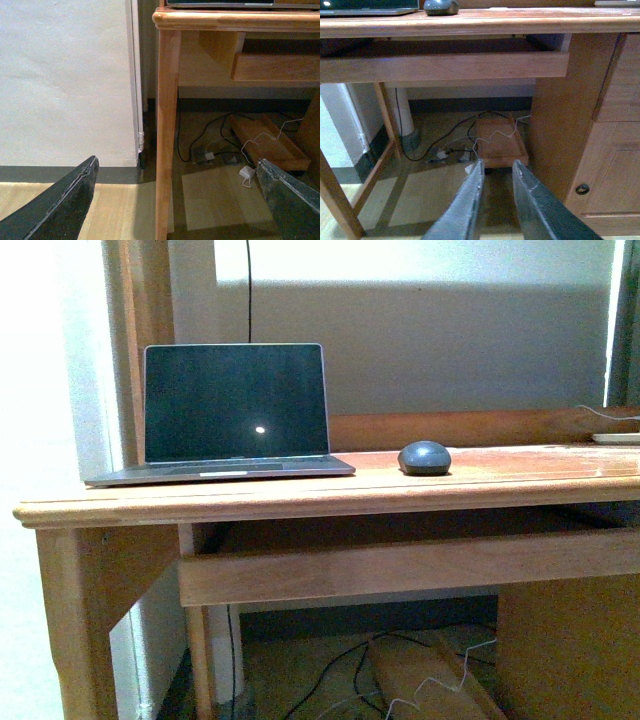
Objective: Place mouse
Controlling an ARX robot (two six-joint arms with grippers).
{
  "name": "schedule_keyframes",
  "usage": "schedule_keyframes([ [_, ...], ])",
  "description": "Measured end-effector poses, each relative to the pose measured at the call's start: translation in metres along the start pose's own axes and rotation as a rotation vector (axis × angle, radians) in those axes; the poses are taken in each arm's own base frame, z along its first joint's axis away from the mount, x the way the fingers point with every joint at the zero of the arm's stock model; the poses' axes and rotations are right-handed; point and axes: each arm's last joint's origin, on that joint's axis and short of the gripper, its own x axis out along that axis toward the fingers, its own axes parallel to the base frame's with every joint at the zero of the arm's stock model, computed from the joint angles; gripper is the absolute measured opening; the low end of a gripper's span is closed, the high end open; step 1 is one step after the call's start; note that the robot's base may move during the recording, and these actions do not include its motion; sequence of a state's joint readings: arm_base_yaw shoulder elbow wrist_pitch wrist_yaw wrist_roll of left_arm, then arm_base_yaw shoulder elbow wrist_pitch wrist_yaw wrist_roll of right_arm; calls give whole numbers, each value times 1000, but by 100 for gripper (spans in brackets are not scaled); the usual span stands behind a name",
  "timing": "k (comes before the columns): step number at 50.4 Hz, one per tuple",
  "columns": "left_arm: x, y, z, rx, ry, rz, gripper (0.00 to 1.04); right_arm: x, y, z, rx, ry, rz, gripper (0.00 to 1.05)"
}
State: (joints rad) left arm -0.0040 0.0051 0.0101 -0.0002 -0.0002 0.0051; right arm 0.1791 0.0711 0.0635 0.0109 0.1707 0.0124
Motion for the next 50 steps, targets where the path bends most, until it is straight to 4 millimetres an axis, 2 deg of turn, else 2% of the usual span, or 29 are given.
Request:
schedule_keyframes([
  [4,0,0,0,0,0,0,97,0,-6,-4,-11,7,31,2],
  [10,0,0,0,0,0,0,97,0,-12,-13,-10,4,-5,3],
  [27,0,0,0,0,0,0,97,-1,-13,-12,-10,-4,-5,3],
  [50,0,0,0,0,0,0,97,-1,-13,-12,-10,-5,-6,69],
])
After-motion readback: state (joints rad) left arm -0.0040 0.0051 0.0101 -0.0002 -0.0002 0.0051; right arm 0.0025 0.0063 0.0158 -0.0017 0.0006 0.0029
